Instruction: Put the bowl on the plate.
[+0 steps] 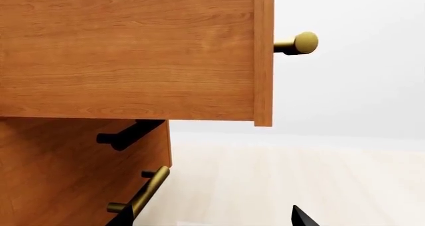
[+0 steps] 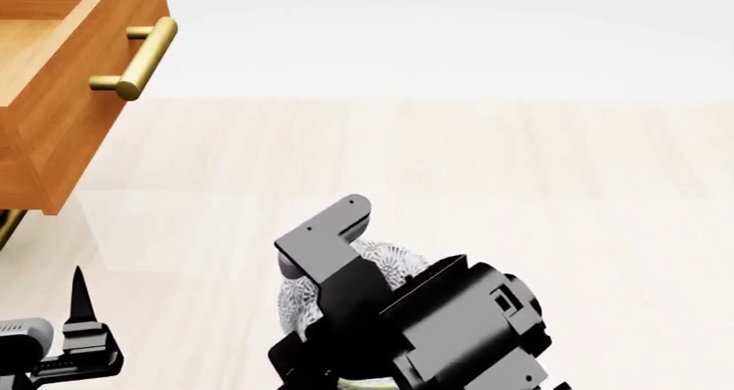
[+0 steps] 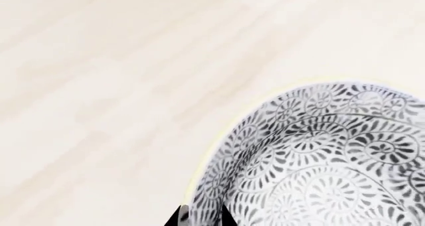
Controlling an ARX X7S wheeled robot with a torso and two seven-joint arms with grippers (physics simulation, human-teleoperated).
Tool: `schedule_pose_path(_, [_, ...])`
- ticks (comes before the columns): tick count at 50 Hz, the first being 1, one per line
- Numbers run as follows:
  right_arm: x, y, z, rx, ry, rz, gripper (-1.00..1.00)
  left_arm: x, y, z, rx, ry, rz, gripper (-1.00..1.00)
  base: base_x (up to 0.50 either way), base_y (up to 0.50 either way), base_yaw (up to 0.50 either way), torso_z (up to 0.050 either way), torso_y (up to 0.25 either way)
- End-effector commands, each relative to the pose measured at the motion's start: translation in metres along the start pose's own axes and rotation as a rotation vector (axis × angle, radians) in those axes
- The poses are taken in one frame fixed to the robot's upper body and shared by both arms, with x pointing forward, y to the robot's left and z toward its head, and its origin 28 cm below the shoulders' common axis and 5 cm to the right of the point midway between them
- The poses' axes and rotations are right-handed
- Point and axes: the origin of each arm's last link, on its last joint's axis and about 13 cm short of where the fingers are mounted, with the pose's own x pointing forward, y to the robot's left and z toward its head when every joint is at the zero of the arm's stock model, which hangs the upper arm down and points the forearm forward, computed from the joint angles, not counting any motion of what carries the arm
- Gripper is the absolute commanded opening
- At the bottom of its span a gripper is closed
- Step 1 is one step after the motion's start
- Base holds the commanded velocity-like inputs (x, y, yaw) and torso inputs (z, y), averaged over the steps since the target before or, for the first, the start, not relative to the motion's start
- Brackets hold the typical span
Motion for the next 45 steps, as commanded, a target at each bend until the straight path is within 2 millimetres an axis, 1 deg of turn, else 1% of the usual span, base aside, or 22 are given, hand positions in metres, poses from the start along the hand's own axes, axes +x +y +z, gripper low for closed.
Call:
schedule_pose_path(1, [-0.027, -0.012, -0.008, -0.082, -0.028, -0.201, -1.00, 0.000, 0.000, 0.000, -0.005, -0.001, -0.005, 1.00, 0.00, 0.00, 0.00, 0.000, 0.000])
schedule_pose_path(3, [-0.033, -0.014, -0.006, -0.103, -0.045, -0.232, -1.00, 0.000, 0.000, 0.000, -0.005, -0.001, -0.005, 1.00, 0.00, 0.00, 0.00, 0.000, 0.000])
schedule_pose_path(5, [-0.045, -0.017, -0.003, -0.101, -0.081, -0.268, -1.00, -0.001, 0.000, 0.000, -0.005, 0.001, -0.004, 1.00, 0.00, 0.00, 0.00, 0.000, 0.000])
schedule_pose_path(7, [-0.050, -0.018, 0.000, -0.103, -0.097, -0.291, -1.00, -0.001, 0.000, 0.000, -0.006, 0.001, -0.002, 1.00, 0.00, 0.00, 0.00, 0.000, 0.000])
schedule_pose_path(8, [-0.058, -0.020, 0.002, -0.108, -0.117, -0.314, -1.00, -0.001, 0.001, 0.000, -0.006, 0.000, -0.001, 1.00, 0.00, 0.00, 0.00, 0.000, 0.000])
schedule_pose_path(13, [-0.072, -0.024, 0.008, -0.112, -0.148, -0.368, -1.00, -0.001, 0.001, 0.001, -0.006, -0.003, 0.000, 1.00, 0.00, 0.00, 0.00, 0.000, 0.000])
schedule_pose_path(15, [-0.081, -0.026, 0.011, -0.129, -0.166, -0.408, -1.00, -0.001, 0.002, 0.001, -0.007, -0.004, 0.001, 1.00, 0.00, 0.00, 0.00, 0.000, 0.000])
schedule_pose_path(18, [-0.089, -0.027, 0.014, -0.139, -0.181, -0.433, -1.00, -0.001, 0.001, 0.002, -0.006, -0.005, 0.000, 1.00, 0.00, 0.00, 0.00, 0.000, 0.000])
schedule_pose_path(19, [-0.098, -0.027, 0.018, -0.147, -0.193, -0.458, -1.00, -0.001, 0.001, 0.002, -0.007, -0.006, 0.000, 1.00, 0.00, 0.00, 0.00, 0.000, 0.000])
schedule_pose_path(22, [-0.109, -0.027, 0.024, -0.159, -0.208, -0.487, -1.00, -0.001, 0.001, 0.002, -0.008, -0.006, -0.001, 1.00, 0.00, 0.00, 0.00, 0.000, 0.000])
schedule_pose_path(23, [-0.117, -0.026, 0.027, -0.179, -0.207, -0.515, -1.00, -0.001, 0.000, 0.002, -0.007, -0.006, -0.002, 1.00, 0.00, 0.00, 0.00, 0.000, 0.000])
schedule_pose_path(29, [-0.135, -0.023, 0.033, -0.203, -0.214, -0.562, -1.00, -0.002, 0.001, 0.004, -0.009, -0.010, -0.003, 1.00, 0.00, 0.00, 0.00, 0.000, 0.000])
schedule_pose_path(34, [-0.148, -0.021, 0.035, -0.221, -0.192, -0.602, -1.00, -0.003, 0.001, 0.002, -0.010, -0.007, -0.002, 1.00, 0.00, 0.00, 0.00, 0.000, 0.000])
schedule_pose_path(37, [-0.158, -0.019, 0.036, -0.241, -0.150, -0.634, -1.00, -0.003, 0.000, 0.002, -0.009, -0.006, -0.007, 1.00, 0.00, 0.00, 0.00, 0.000, 0.000])
schedule_pose_path(45, [-0.170, -0.018, 0.030, -0.288, -0.023, -0.729, -1.00, -0.001, 0.000, 0.003, -0.009, -0.007, -0.009, 1.00, 0.00, 0.00, 0.00, 0.000, 0.000])
